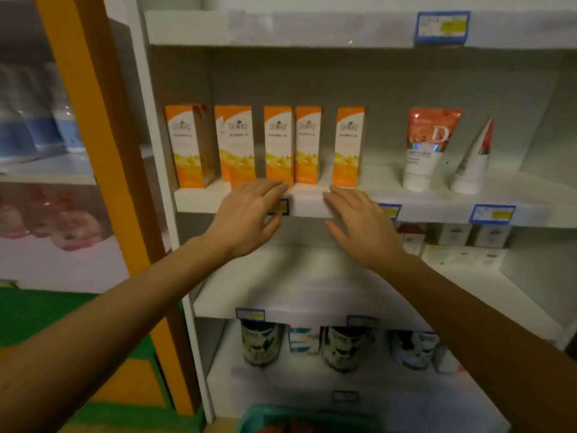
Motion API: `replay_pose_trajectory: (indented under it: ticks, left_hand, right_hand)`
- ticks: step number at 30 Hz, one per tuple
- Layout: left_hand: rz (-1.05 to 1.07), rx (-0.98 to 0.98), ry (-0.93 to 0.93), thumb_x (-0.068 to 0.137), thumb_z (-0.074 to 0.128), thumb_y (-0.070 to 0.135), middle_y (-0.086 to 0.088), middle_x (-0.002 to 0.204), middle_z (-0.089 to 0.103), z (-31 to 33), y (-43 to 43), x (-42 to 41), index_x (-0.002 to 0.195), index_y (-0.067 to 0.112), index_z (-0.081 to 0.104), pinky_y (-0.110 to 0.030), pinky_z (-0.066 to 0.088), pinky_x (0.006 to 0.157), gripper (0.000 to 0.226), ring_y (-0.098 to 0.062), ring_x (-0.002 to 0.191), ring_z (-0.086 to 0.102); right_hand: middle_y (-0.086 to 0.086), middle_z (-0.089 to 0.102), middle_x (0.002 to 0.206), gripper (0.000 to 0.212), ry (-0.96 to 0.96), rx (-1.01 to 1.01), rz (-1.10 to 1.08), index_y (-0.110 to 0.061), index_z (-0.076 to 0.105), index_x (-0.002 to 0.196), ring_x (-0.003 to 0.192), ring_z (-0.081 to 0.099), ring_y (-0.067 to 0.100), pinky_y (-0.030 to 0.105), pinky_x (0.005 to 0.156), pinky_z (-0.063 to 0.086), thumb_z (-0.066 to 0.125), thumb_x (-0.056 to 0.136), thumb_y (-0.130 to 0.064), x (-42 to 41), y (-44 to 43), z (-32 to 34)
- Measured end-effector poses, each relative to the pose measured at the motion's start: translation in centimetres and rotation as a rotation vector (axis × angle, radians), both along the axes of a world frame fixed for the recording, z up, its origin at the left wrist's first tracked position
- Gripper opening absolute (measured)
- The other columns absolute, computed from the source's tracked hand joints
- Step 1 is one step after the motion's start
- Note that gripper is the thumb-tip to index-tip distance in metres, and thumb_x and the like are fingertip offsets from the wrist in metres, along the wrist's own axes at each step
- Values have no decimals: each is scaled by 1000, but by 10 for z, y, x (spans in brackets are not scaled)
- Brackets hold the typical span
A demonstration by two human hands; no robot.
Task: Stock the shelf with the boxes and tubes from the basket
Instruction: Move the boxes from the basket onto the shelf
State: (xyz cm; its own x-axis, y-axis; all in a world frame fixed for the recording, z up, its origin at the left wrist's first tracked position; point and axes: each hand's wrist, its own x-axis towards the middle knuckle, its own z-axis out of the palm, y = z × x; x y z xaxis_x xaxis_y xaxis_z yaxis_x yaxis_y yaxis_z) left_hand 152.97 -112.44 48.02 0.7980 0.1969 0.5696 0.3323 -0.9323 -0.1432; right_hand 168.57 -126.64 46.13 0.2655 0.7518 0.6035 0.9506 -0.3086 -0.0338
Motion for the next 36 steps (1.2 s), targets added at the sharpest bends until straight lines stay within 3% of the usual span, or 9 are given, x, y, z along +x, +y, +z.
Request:
replay_pose_trajectory:
  ticks: [5,9,10,13,16,21,24,28,36]
  left_hand:
    - [-57,-15,108,83,39,34,-14,126,62,-78,-24,6,125,5,56,-40,49,93,54,-31,112,61]
    - [-63,-52,197,81,43,31,-12,128,62,-151,-36,12,125,8,57,-38,48,96,51,-28,113,61]
    - [-71,-72,225,79,44,30,-12,125,63,-170,-40,14,123,8,58,-39,49,94,52,-28,111,63]
    - [-110,-171,327,76,44,30,-13,121,65,-229,-44,17,121,5,59,-39,52,89,53,-30,105,65]
    - [-115,-253,435,78,39,32,-15,121,65,-284,-47,16,121,5,59,-39,53,84,55,-32,104,65]
    - [-77,-409,536,86,54,25,-10,146,43,-368,-60,14,139,12,39,-35,35,107,57,-26,131,44]
    - [-29,-495,630,89,50,25,-4,150,37,-408,-68,13,142,17,34,-31,27,112,56,-21,136,36]
    - [-27,-583,713,89,50,26,-2,150,37,-458,-79,2,142,19,33,-34,24,114,56,-20,138,34]
    - [49,-606,854,91,46,25,-6,146,42,-516,-89,-15,139,14,38,-36,31,109,50,-22,134,37]
  right_hand:
    - [15,56,133,49,35,2,10,-6,55,126,120,55,34,46,96,46,55,81,-24,1,-28,-84]
    - [4,31,152,51,206,-159,-44,-16,35,141,141,28,24,37,115,22,47,94,-28,-2,-47,-155]
    - [5,32,152,51,219,-179,-57,-15,36,141,140,29,25,39,115,23,48,93,-28,-2,-52,-174]
    - [16,50,138,48,252,-217,-53,-6,50,131,127,48,36,51,103,42,55,87,-23,0,-63,-230]
    - [19,61,124,45,325,-288,-42,-2,58,122,110,60,39,47,90,49,57,79,-16,0,-71,-279]
    - [14,45,143,50,446,-378,-81,-8,43,136,130,44,31,39,107,36,50,88,-23,-6,-86,-358]
    - [6,37,149,51,515,-509,-88,-13,34,141,136,34,23,34,112,27,46,93,-25,-11,-93,-398]
    - [4,41,145,50,599,-657,-128,-16,36,139,132,37,21,32,108,30,47,92,-30,-23,-101,-450]
    - [9,40,140,86,869,-1120,-134,-13,33,138,128,40,26,40,103,40,73,69,-46,-37,-98,-510]
